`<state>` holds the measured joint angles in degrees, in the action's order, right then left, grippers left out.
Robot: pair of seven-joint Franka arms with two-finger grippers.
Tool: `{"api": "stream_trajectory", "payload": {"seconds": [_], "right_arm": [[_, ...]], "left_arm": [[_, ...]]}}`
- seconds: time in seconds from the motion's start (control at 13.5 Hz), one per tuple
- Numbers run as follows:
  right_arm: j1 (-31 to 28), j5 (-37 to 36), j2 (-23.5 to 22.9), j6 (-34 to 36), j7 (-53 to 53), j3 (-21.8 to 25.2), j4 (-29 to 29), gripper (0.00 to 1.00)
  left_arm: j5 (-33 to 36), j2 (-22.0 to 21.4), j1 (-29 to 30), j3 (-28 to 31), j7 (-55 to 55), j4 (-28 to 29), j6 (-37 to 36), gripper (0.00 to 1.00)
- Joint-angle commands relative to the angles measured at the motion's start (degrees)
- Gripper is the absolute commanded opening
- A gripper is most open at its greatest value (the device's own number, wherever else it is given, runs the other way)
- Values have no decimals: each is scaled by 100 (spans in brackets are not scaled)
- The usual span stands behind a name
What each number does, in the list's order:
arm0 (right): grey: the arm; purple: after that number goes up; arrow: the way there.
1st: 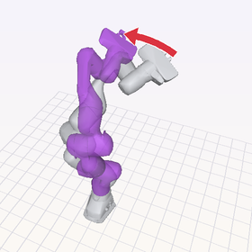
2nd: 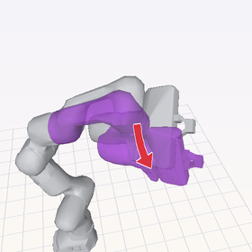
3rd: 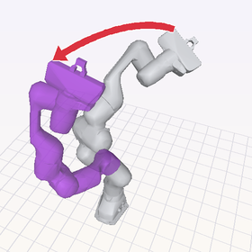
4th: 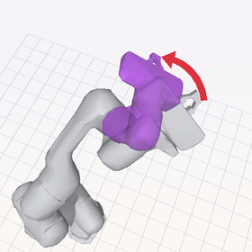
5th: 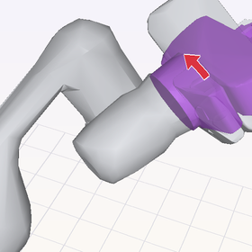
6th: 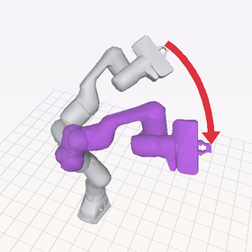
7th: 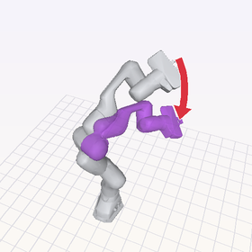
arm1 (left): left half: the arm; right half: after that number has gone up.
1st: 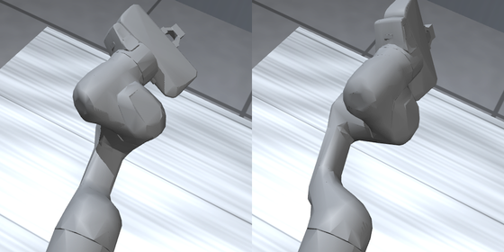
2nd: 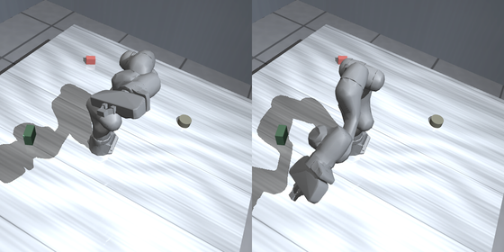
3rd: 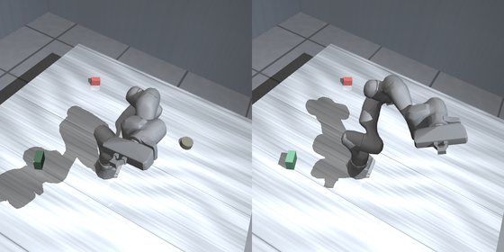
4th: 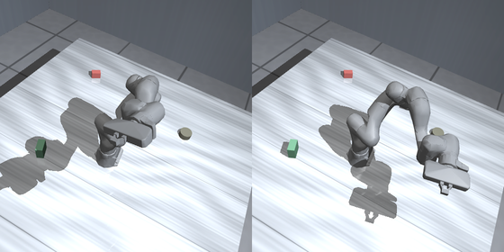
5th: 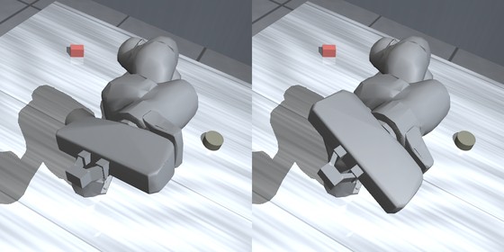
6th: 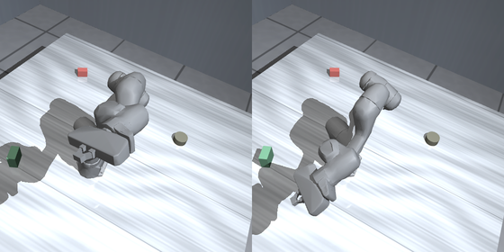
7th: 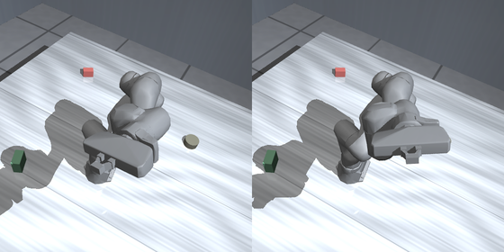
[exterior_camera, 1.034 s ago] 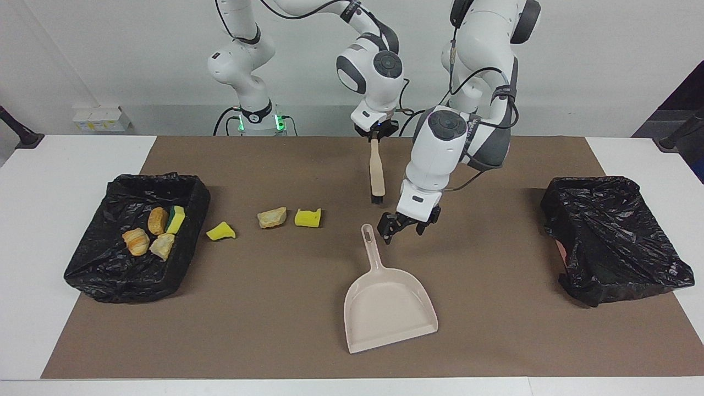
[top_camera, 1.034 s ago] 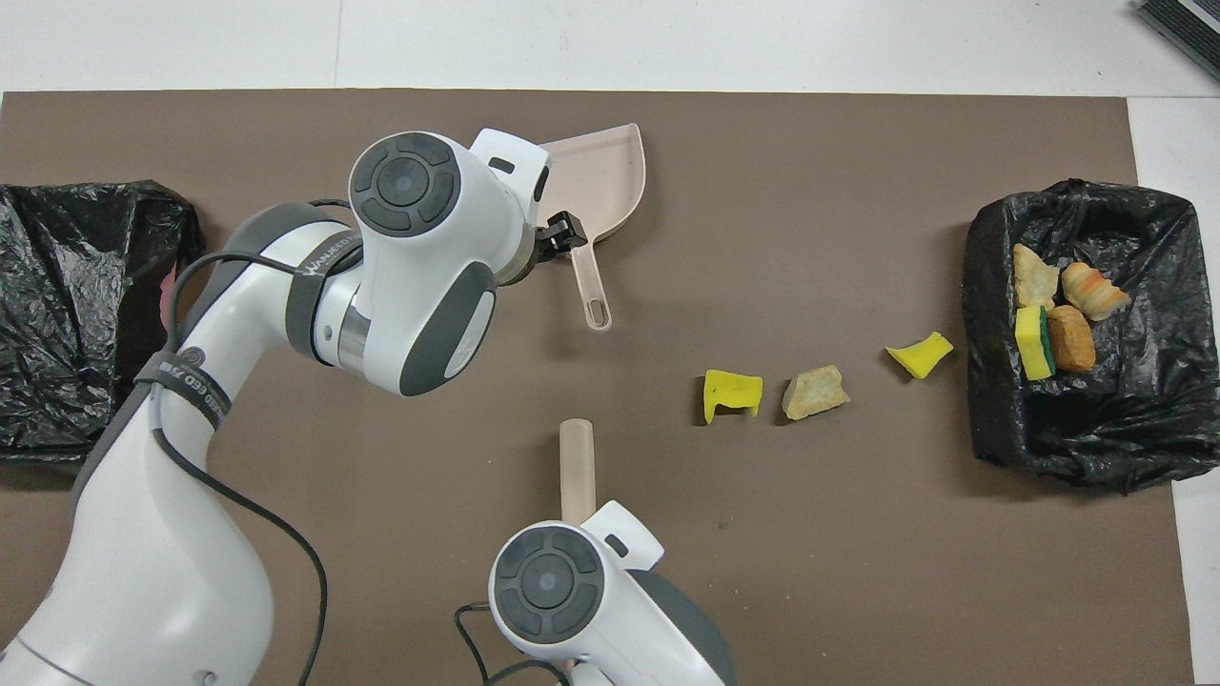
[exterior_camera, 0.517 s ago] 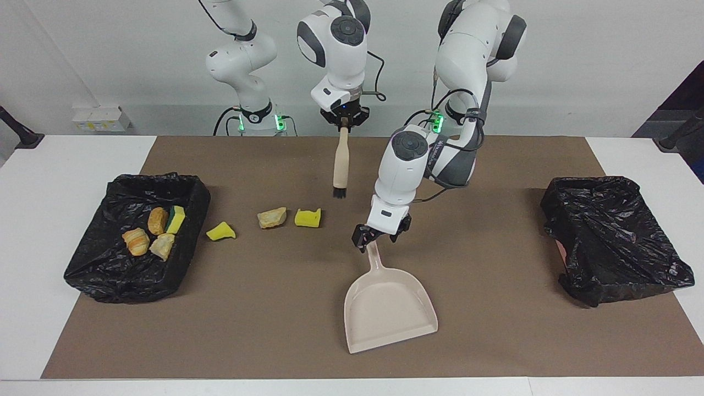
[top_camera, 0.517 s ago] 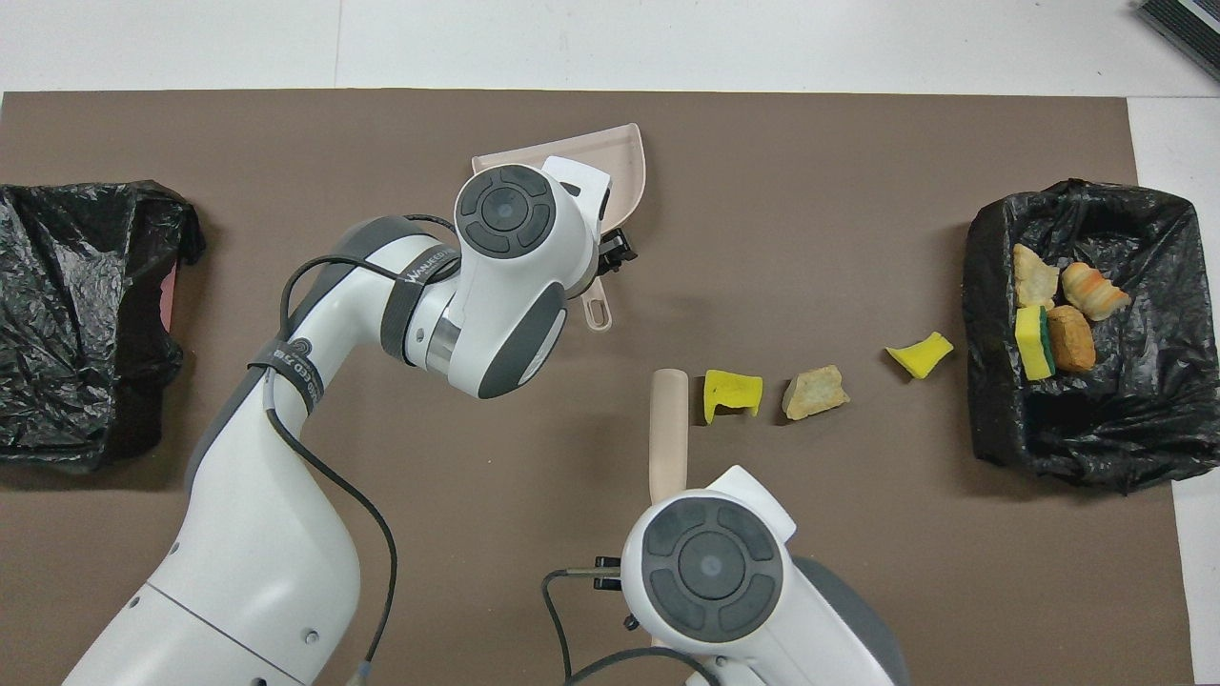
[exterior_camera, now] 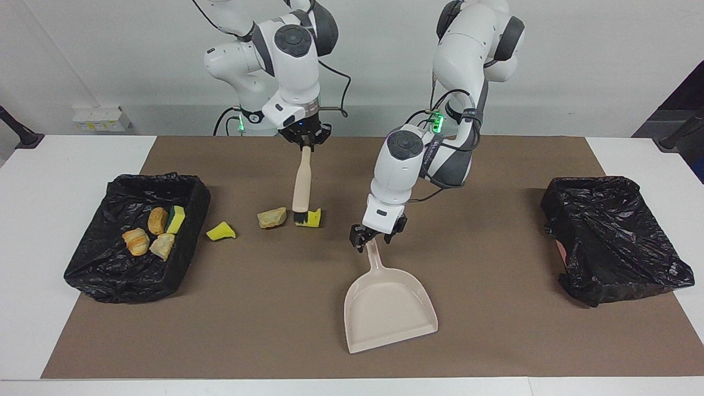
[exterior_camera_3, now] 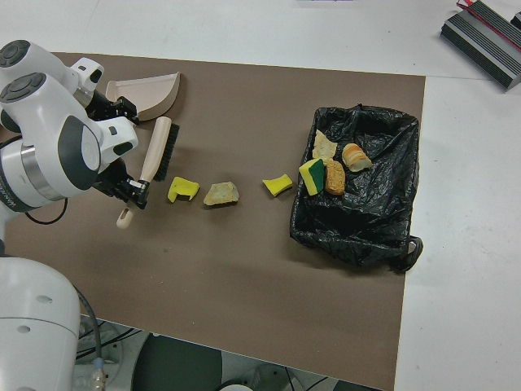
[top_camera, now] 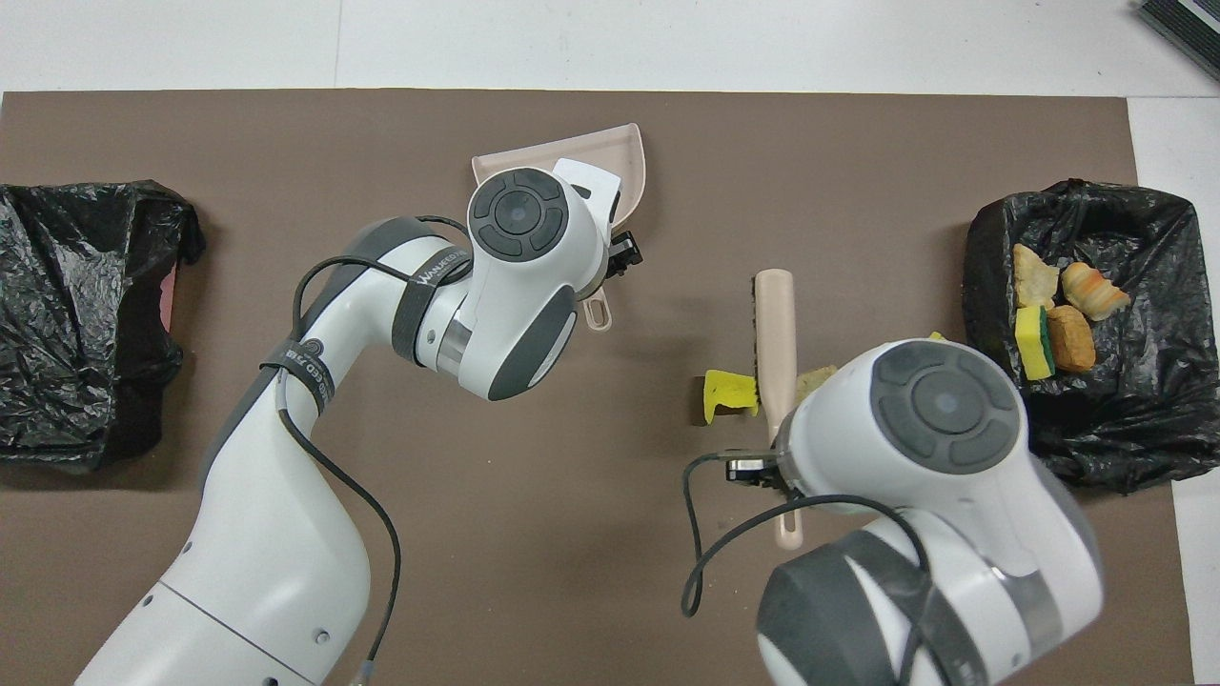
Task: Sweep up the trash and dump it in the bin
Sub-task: 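Grasp the brush with the right gripper and lift it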
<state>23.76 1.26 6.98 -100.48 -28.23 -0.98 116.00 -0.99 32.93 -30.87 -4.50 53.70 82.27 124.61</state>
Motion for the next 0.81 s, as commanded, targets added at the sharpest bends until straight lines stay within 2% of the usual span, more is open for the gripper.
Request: {"api": "stream_trajectory", "payload": {"seconds": [0.0, 0.07, 0.22, 0.37, 0.52, 0.74], "right_arm": [[-615, -406, -13, 213, 500, -78, -25, 0], [-896, -503, -30, 204, 824, -78, -7, 0], [-1258, -906, -48, 143, 1161, -78, 124, 0], [-1469, -1364, -92, 90, 1144, -78, 370, 0], [-1716, -1670, -127, 29, 1127, -87, 563, 0], [-1952, -1962, -83, -427, 1118, -78, 1011, 0]], "left_arm": [[134, 64, -191, 98, 124, -18, 63, 97], [169, 73, -174, 98, 115, -18, 46, 89], [195, 73, -183, 98, 106, -18, 11, 56], [283, 73, -165, 98, 80, -27, -42, 0], [973, 29, -122, 98, -25, -18, -164, 0], [1083, -260, -7, 116, -1541, 34, -541, 0]]}}
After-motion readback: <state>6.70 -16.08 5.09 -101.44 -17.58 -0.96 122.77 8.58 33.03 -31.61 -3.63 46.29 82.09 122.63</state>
